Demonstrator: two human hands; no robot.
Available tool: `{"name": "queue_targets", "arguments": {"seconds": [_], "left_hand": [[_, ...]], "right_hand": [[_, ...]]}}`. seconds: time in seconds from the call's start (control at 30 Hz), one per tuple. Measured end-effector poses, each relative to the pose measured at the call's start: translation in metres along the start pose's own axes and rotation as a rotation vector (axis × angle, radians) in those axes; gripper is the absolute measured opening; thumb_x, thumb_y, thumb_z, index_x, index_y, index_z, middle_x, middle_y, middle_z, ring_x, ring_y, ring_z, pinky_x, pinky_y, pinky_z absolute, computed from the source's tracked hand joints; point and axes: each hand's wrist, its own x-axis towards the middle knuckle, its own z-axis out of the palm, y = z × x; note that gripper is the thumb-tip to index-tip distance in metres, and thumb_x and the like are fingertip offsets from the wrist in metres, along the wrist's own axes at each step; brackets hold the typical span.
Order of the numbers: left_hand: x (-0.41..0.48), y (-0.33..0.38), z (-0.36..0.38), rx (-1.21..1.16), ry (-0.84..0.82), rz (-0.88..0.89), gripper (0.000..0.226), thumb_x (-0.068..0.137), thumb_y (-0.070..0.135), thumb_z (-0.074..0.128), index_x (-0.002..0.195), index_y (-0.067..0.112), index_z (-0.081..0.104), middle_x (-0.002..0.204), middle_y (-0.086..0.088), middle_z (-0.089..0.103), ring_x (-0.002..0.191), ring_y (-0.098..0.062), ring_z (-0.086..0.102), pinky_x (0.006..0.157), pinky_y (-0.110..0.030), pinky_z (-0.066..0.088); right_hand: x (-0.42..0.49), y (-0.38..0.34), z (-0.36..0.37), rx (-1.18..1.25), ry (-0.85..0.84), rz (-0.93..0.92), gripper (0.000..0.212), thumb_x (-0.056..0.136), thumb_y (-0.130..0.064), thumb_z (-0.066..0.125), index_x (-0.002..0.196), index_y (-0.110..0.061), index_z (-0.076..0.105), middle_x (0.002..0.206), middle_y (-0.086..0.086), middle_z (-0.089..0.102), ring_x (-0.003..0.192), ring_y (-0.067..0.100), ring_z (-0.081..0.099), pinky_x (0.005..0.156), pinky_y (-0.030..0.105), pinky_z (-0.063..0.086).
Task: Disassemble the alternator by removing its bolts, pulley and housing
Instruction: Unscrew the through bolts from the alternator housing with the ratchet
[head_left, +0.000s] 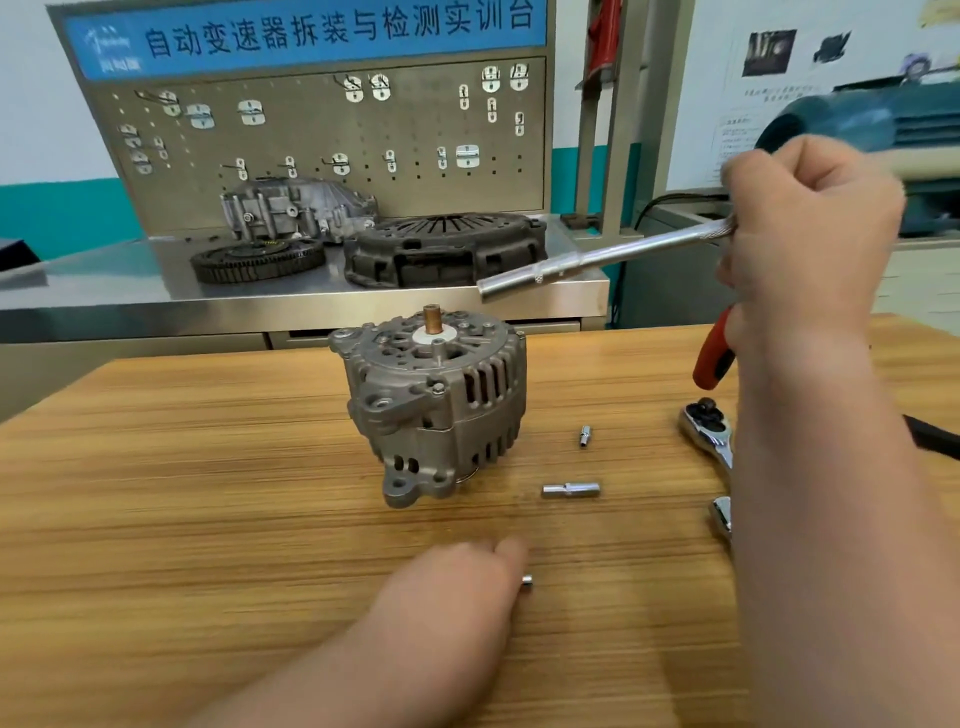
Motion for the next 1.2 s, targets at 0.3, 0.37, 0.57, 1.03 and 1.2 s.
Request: {"name": "queue_targets", "arguments": {"seconds": [0.3,0.37,0.57,1.03,1.2], "left_hand": [[0.084,0.042,0.003,0.084,0.184,0.175,0.01,0.098,0.015,0.045,0.106,0.018,0.05,0.105,-0.007,0.063,0.097,-0.033,0.061,0.062,-0.034,0.036],[0.085,0.045,0.004,0.077,0.203,0.185,0.014,0.098,0.016,0.045,0.111,0.018,0.048,0.109,-0.007,0.063,0.099,-0.034,0.061,0.064,-0.034,0.037],[0.028,0.03,-0.028,-0.125,0.277,0.305,0.032,0.096,0.044,0.038,0.125,0.033,0.044,0.119,0.006,0.058,0.106,-0.022,0.058,0.084,-0.033,0.049],[0.017,-0.097,-0.058,-0.585,0.871,0.132,0.031,0.088,0.031,0.045,0.115,0.046,0.05,0.118,0.035,0.049,0.12,0.008,0.043,0.103,-0.023,0.036],[0.032,-0.098,-0.033,-0.738,0.78,0.123,0.038,0.093,0.047,0.028,0.124,0.049,0.049,0.131,0.046,0.038,0.136,0.016,0.022,0.11,-0.01,0.015]], "right_hand": [[0.009,0.004,-0.017,-0.041,0.048,0.037,0.037,0.076,-0.004,0.054,0.052,-0.019,0.03,0.053,0.0,0.024,0.055,0.017,0.023,0.05,0.028,0.02],[0.012,0.005,-0.022,-0.05,0.057,0.044,0.036,0.075,-0.005,0.055,0.052,-0.019,0.031,0.053,0.001,0.026,0.054,0.017,0.023,0.049,0.027,0.02],[0.01,0.016,-0.017,-0.257,-0.061,-0.012,0.033,0.075,-0.006,0.057,0.05,-0.014,0.037,0.04,-0.011,0.03,0.041,0.005,0.027,0.04,0.015,0.025],[-0.019,0.008,0.041,-0.626,-0.223,-0.255,0.026,0.078,-0.009,0.059,0.056,-0.003,0.047,0.048,0.0,0.037,0.049,0.007,0.036,0.042,0.013,0.028],[-0.013,-0.009,0.06,-0.709,-0.297,-0.348,0.026,0.08,-0.013,0.058,0.056,-0.006,0.049,0.052,0.006,0.046,0.051,0.011,0.036,0.047,0.016,0.029]]}}
